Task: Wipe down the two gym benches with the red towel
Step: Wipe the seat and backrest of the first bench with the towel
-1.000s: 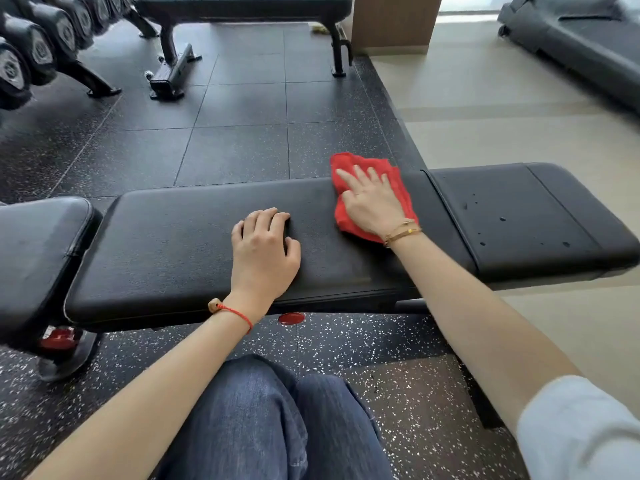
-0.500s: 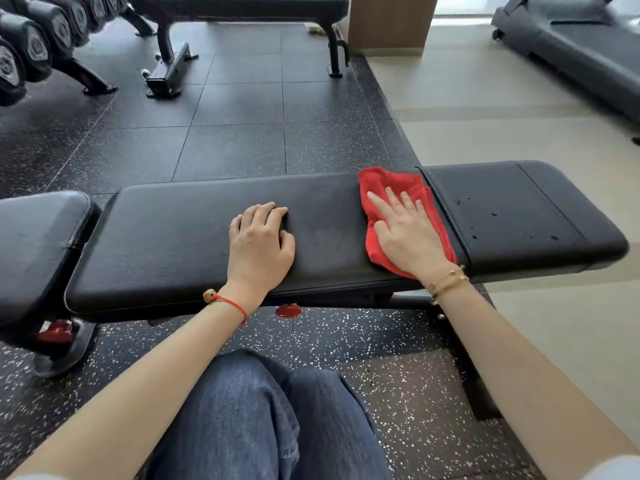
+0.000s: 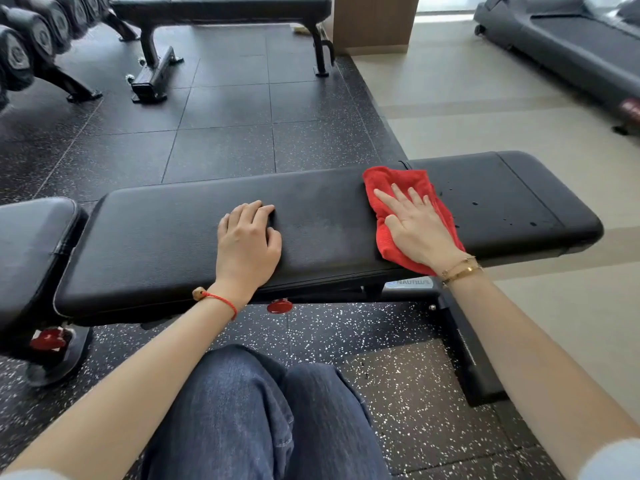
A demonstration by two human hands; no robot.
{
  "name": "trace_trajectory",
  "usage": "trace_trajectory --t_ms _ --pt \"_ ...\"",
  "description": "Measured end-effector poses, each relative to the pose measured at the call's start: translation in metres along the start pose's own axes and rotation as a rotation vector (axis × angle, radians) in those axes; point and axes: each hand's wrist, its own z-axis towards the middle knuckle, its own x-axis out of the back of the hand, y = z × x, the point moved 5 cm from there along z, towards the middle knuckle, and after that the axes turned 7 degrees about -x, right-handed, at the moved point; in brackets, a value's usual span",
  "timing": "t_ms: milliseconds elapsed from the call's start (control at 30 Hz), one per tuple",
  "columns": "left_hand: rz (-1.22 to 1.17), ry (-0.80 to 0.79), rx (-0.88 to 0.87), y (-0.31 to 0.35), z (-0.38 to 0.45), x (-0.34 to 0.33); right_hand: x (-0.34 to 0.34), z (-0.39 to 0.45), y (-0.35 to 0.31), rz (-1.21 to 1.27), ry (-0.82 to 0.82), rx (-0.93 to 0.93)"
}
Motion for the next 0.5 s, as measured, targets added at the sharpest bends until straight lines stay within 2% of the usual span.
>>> trace_trajectory --t_ms 233,500 --pt "0.006 -0.015 -0.002 0.002 0.000 0.000 -0.002 -0.054 0.008 0.040 0.058 0.089" --pt "0.010 -0.020 0.026 0.006 0.000 -0.001 -0.007 0.016 -0.039 -0.037 -0.046 0.036"
